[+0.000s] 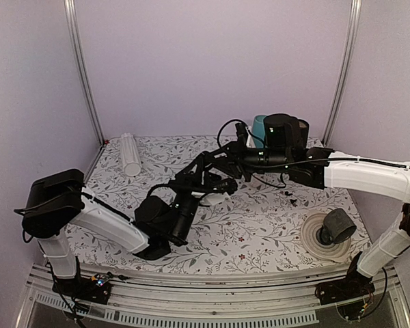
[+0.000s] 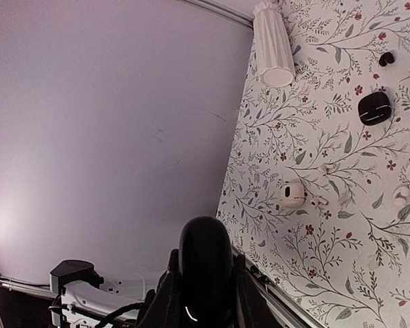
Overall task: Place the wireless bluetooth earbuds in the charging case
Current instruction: Pass from the right arm to the left, then open the charging case, then pass from the left arm to the right, then pass from the right arm to the left
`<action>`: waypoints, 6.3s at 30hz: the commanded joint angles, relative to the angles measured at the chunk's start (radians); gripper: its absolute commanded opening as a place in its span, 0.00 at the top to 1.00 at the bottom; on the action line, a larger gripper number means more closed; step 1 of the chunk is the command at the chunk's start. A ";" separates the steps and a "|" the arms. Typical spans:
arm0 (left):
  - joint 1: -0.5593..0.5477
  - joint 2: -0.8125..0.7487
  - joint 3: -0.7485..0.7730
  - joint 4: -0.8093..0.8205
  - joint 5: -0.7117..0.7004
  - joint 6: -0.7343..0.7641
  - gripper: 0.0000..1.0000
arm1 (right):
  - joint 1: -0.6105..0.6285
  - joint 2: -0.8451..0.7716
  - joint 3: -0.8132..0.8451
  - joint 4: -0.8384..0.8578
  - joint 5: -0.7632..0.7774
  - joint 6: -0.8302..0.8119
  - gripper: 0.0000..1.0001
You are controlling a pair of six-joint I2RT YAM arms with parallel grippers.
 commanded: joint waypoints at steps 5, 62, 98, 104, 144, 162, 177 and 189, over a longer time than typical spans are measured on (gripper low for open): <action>-0.009 -0.006 0.038 0.076 0.017 -0.093 0.81 | -0.001 0.002 -0.031 0.011 -0.002 -0.004 0.96; 0.381 -0.434 0.021 -0.478 1.633 -2.239 1.00 | -0.109 -0.261 -0.268 0.348 -0.082 -0.618 0.18; 0.425 -0.386 -0.010 -0.454 1.598 -2.273 1.00 | -0.008 -0.186 -0.178 0.463 -0.261 -0.509 0.94; 0.427 -0.413 -0.019 -0.535 1.599 -2.182 0.63 | -0.008 -0.207 -0.140 0.338 -0.235 -0.571 0.96; 0.399 -0.431 0.136 -1.110 1.690 -1.686 0.54 | 0.036 -0.186 0.080 -0.328 -0.071 -1.072 0.96; 0.395 -0.427 0.120 -1.103 1.699 -1.685 1.00 | 0.036 -0.175 0.085 -0.329 -0.060 -1.059 0.92; 0.395 -0.448 0.056 -0.997 1.685 -1.737 0.86 | 0.033 -0.179 0.071 -0.293 -0.085 -1.027 0.94; 0.396 -0.436 0.053 -0.961 1.676 -1.779 0.65 | 0.035 -0.180 0.068 -0.286 -0.090 -1.030 0.96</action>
